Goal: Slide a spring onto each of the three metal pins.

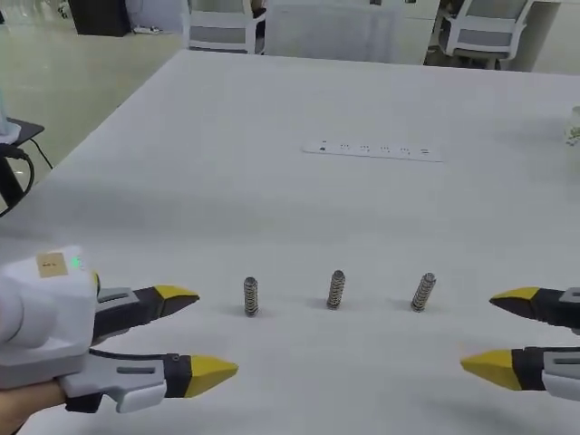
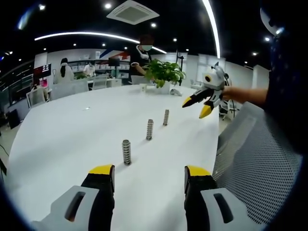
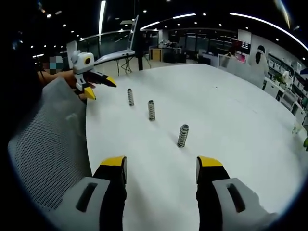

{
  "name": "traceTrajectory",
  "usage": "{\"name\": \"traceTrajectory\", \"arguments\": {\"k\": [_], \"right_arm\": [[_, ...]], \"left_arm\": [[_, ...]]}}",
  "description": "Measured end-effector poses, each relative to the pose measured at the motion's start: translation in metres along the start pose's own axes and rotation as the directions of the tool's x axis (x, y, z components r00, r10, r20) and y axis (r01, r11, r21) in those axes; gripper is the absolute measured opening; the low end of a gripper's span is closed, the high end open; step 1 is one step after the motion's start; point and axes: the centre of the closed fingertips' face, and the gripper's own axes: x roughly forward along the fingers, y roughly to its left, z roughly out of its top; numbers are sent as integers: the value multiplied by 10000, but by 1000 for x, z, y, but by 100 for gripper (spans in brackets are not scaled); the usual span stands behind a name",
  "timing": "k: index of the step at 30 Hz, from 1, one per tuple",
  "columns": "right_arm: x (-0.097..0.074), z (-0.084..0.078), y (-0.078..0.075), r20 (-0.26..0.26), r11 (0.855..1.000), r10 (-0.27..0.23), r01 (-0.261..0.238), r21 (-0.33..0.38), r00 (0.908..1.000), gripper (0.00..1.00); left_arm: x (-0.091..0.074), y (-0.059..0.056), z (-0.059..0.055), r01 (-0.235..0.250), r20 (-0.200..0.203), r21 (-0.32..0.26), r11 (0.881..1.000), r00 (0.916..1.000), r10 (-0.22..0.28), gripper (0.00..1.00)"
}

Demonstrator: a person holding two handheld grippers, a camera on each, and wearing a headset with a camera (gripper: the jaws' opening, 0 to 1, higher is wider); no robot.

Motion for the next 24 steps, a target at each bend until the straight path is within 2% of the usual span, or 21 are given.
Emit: {"name": "traceTrajectory", "arguments": {"k": [12, 24], "right_arm": [[2, 0, -1, 409, 9999, -98, 97, 28, 9991, 73], [-1, 2, -6, 599, 9996, -286, 281, 84, 9978, 76]], "left_arm": [[-2, 1, 1, -132, 54, -62, 9999, 9999, 133, 55], [-3, 4, 0, -308, 68, -175, 9994, 9995, 309, 59]]}}
